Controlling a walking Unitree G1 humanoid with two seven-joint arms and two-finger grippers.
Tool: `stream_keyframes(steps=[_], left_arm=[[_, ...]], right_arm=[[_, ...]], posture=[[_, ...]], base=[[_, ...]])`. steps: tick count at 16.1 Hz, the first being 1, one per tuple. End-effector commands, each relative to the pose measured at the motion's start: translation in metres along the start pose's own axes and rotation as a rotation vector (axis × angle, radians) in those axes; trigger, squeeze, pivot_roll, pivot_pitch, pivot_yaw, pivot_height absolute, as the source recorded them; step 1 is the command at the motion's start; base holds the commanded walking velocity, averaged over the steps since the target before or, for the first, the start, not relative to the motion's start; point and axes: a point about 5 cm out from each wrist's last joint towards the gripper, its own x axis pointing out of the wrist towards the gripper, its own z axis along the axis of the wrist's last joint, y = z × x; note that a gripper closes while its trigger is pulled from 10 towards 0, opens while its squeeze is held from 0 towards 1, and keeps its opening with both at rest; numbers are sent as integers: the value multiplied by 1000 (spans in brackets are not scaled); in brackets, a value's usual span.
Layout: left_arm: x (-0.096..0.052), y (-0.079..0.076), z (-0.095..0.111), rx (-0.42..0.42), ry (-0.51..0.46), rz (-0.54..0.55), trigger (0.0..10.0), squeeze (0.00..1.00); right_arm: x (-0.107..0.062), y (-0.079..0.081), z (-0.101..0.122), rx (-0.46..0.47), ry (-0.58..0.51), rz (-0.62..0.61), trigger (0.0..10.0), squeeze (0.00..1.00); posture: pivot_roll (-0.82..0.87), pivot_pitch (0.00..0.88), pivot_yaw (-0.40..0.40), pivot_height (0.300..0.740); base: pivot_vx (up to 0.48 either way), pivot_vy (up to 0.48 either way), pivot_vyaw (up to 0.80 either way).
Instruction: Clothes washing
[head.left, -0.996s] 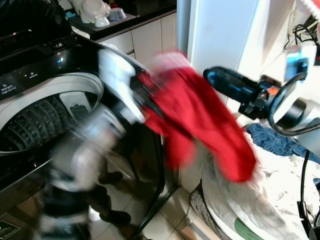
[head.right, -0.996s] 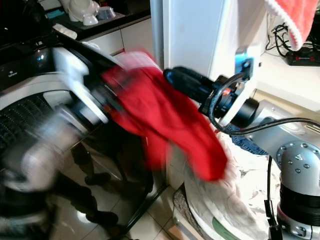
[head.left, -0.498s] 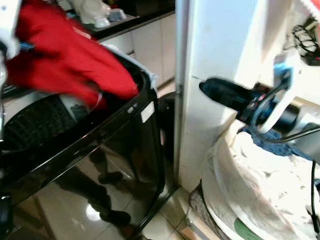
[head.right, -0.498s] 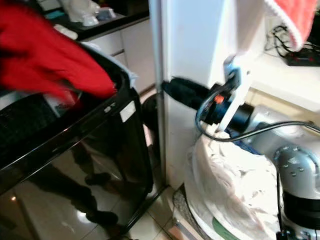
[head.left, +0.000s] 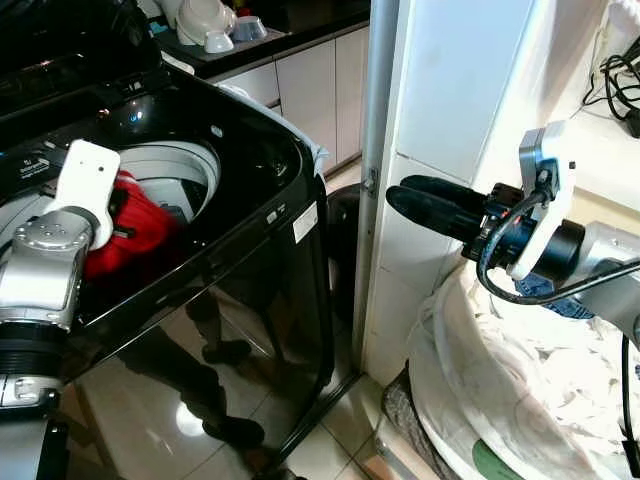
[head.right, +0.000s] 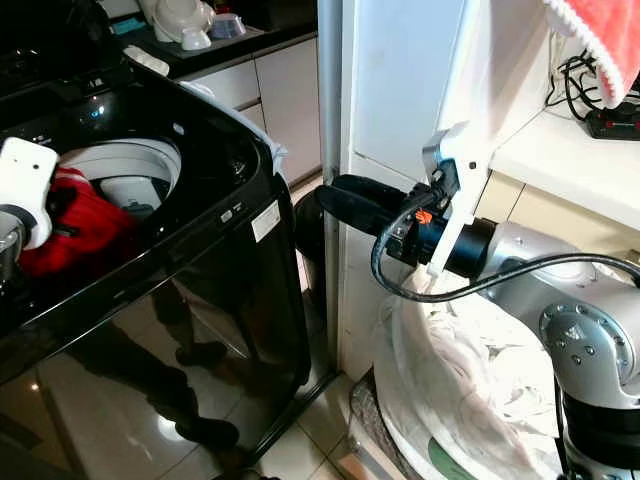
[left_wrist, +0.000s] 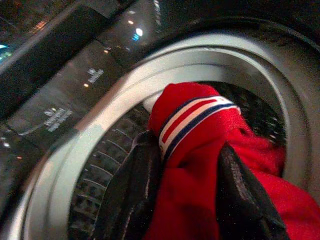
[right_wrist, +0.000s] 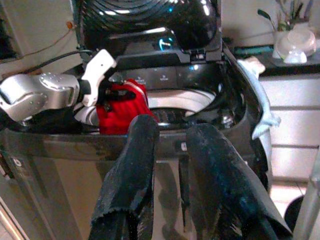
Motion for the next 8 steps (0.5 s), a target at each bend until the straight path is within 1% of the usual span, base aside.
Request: stream_keyframes(steps=[1,3,4,6,7,8], left_arm=[[0,4,8,-8,-11,-6,10000,1000],[0,3,6,-2,6,-19,10000,1000],[2,3,5,-5,12,-26,10000,1000],[2,3,5,-15,20,-41,10000,1000],[2,2,4,-14,24,-51,10000,1000],[3,2,4,-13,16,-51,10000,1000]], right_arm=[[-1,4,4,-35,-2,6,10000,0],[-1,2,2,-39,6,-6,10000,0],[-2,-1,1,-46,12,-31,10000,0],[-3,-14,-1,-58,32,-138,10000,0],[-4,-22,-3,-67,48,-202,10000,0],[-8,-43,-10,-81,88,-374,10000,0]], posture=[[-100,0,117,740],[-98,0,117,740],[-96,0,117,740],[-96,0,117,740],[-96,0,117,740],[-96,0,117,740]], base=[[0,0,0],[0,0,0],[0,0,0],[0,0,0],[0,0,0],[0,0,0]])
